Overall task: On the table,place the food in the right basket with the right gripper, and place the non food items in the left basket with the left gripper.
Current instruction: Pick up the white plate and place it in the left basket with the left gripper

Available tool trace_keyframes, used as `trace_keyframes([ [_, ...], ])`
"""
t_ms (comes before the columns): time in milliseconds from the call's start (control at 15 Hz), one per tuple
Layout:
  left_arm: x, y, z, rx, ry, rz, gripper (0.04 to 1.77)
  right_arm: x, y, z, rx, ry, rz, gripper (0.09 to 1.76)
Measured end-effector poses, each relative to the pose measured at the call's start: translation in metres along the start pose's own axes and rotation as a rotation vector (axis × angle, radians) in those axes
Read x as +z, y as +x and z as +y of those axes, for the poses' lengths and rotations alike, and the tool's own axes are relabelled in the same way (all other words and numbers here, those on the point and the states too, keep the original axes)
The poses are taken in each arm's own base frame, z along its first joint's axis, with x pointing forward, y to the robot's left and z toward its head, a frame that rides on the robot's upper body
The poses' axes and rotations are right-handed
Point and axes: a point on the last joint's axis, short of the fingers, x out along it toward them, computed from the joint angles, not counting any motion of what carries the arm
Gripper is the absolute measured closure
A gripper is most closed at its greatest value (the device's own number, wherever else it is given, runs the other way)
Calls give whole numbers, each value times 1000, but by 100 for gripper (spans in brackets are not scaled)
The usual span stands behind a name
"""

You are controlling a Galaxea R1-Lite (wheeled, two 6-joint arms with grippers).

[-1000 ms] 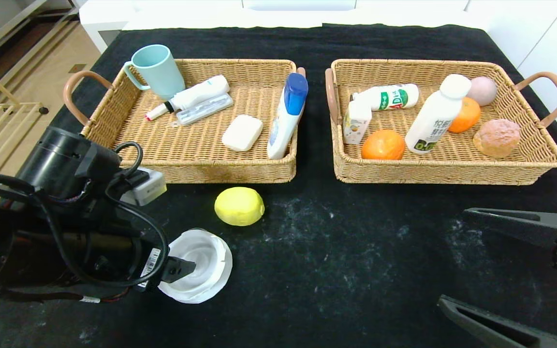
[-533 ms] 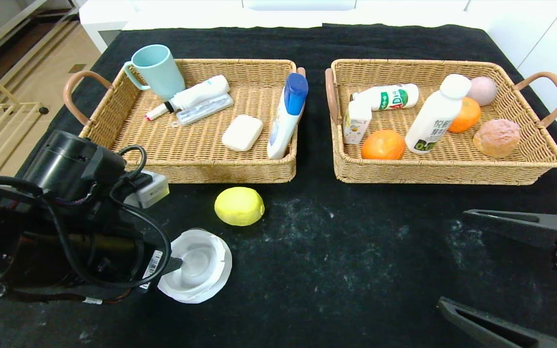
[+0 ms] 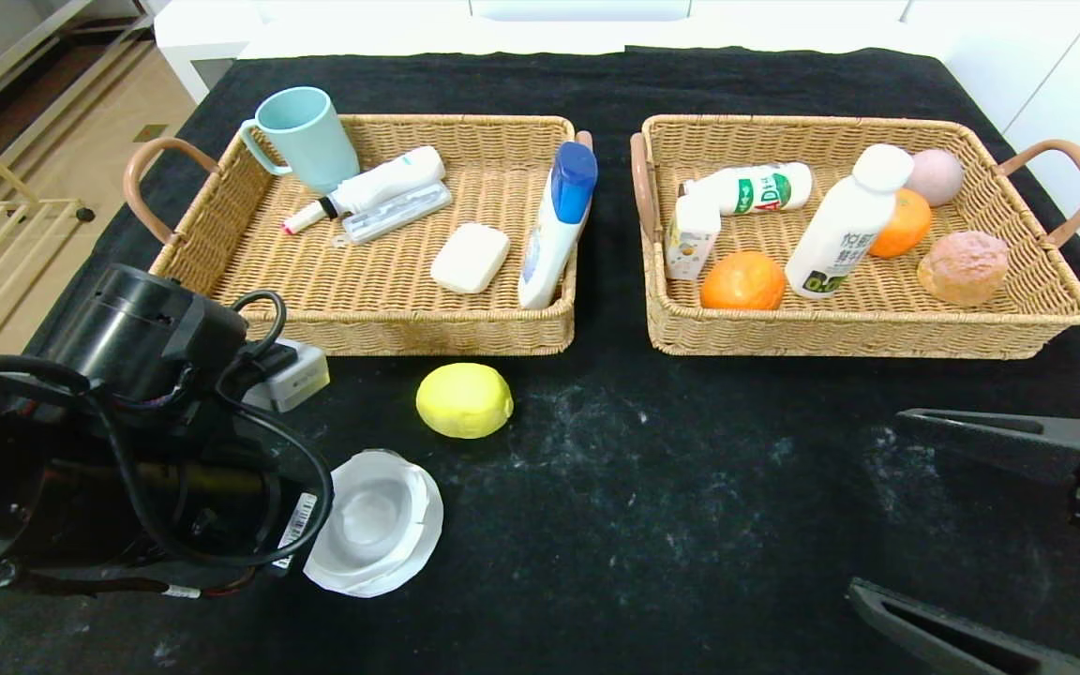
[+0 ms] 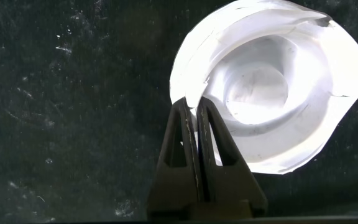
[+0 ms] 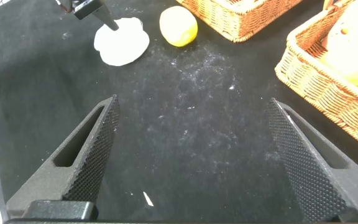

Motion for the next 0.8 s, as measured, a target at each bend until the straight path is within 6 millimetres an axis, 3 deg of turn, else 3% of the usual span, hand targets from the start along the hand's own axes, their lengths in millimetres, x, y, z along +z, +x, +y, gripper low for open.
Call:
trace_keyframes([
  [800, -2, 0, 0, -3, -1, -1, 168, -2, 1, 1, 4, -3, 8, 14],
])
